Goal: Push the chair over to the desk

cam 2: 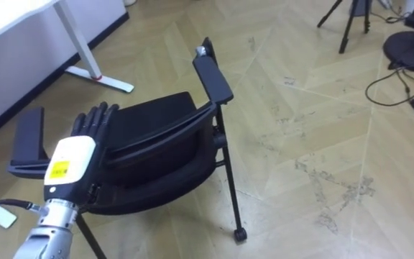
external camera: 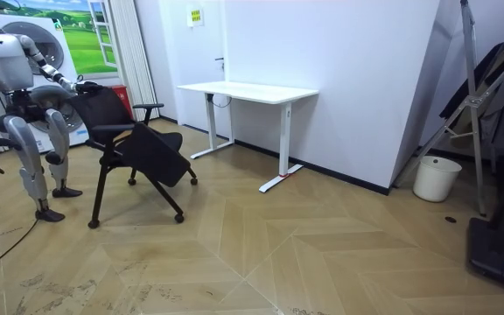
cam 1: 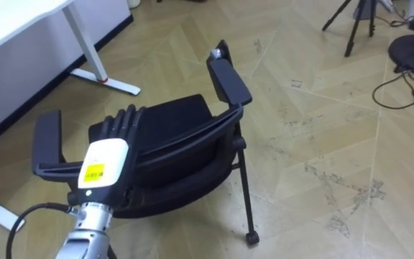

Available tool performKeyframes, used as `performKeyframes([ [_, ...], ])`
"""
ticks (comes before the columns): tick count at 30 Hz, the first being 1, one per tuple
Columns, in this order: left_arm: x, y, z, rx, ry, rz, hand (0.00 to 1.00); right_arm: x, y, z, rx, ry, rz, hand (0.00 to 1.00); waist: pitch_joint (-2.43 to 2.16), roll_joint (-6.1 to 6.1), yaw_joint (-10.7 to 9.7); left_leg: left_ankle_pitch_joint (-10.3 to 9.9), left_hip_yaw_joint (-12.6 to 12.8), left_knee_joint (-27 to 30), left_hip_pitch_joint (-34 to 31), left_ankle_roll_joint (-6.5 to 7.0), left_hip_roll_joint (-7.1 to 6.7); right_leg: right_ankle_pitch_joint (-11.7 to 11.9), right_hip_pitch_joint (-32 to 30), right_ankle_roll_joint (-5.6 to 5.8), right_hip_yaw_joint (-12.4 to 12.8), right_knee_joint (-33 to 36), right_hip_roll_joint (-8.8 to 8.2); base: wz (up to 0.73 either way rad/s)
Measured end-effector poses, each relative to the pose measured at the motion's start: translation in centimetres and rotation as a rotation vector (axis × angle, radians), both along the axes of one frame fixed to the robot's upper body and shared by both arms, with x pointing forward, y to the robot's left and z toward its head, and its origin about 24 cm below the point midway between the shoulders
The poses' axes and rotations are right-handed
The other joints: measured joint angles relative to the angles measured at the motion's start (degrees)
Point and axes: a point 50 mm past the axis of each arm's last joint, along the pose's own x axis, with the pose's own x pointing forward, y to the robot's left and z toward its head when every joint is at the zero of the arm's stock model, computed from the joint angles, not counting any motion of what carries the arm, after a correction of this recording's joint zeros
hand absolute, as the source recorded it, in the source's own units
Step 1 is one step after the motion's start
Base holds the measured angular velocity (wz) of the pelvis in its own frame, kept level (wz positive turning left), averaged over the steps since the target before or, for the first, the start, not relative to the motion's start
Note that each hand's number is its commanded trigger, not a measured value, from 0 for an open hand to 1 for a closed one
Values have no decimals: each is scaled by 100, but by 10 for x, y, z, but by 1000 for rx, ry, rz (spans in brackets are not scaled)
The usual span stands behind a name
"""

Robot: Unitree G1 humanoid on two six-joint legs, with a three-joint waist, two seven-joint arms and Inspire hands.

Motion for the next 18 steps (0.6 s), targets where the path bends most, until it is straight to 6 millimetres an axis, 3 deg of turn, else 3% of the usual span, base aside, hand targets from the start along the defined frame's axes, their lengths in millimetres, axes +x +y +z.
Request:
performKeyframes([
  [9,-1,14,-2,20,16,54,0,-1,-1,0,-2,8,-19,0,-8,13,31,0,3,5,47,0,25,4,-48,-27,122,85,53,-7],
  [10,-1,15,-3,23,18,58,57,-2,-1,0,-5,10,-20,0,-10,15,39,0,0,5,54,0,26,6,-47,-29,135,89,58,-9],
  [11,-1,15,-3,23,19,59,100,-2,-1,0,-6,12,-21,0,-10,15,40,0,-1,5,54,0,27,7,-47,-30,135,89,58,0],
  [18,-1,15,-3,27,25,61,100,-3,-1,-1,-3,29,-24,0,-16,19,148,0,-1,6,69,0,48,16,-39,-46,159,84,88,-1],
])
